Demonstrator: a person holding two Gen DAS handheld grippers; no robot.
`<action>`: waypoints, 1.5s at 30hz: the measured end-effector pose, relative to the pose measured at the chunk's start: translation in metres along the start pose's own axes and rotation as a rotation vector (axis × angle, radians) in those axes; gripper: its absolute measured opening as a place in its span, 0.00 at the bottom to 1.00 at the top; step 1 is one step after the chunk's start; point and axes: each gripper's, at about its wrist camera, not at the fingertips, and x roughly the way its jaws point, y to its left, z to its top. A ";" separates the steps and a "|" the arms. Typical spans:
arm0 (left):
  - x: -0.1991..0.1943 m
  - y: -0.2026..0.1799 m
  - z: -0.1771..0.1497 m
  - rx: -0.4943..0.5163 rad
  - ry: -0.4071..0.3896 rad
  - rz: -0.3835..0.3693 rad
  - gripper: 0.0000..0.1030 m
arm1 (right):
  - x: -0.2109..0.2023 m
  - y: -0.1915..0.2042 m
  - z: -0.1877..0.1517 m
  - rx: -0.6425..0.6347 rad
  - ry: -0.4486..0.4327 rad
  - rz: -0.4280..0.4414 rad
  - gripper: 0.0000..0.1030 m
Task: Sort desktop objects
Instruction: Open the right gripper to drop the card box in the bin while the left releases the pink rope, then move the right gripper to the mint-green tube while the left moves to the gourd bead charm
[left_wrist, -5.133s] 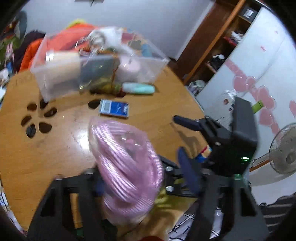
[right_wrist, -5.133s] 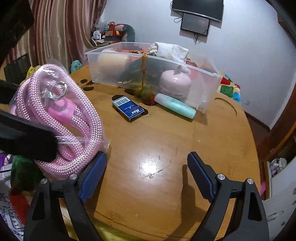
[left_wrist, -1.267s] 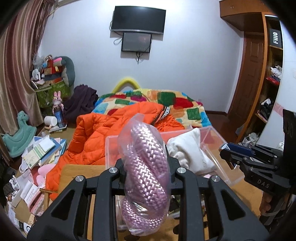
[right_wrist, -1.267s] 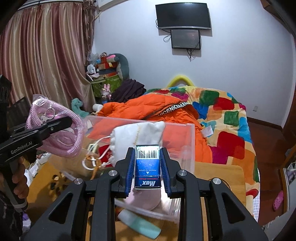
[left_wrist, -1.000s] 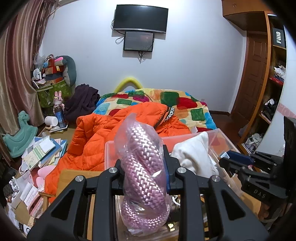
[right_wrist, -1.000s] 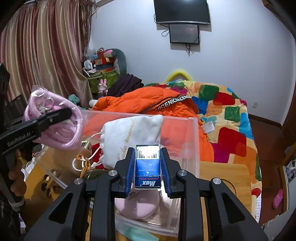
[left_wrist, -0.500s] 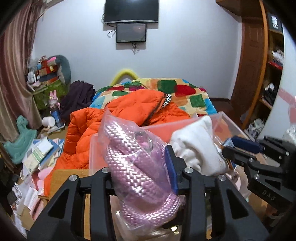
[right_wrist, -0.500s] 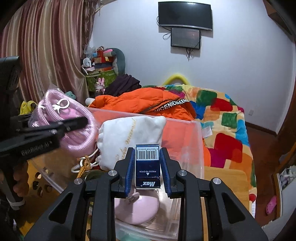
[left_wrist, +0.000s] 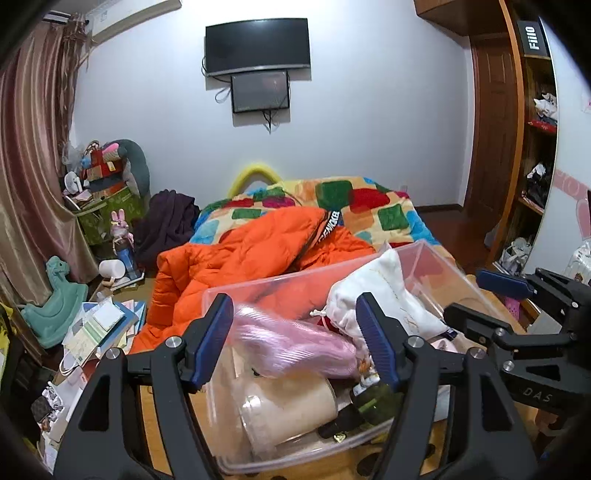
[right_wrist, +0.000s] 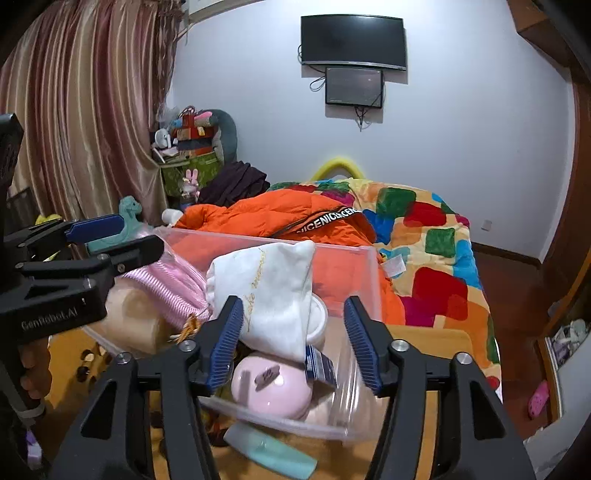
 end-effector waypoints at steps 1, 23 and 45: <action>-0.004 0.000 0.000 0.001 -0.005 0.003 0.67 | -0.004 -0.001 -0.001 0.006 -0.004 -0.003 0.56; -0.064 -0.011 -0.047 0.013 -0.033 0.044 0.86 | -0.048 0.001 -0.063 0.102 0.082 -0.079 0.79; -0.034 0.011 -0.115 -0.111 0.144 -0.002 0.86 | 0.019 0.021 -0.084 0.102 0.295 -0.142 0.77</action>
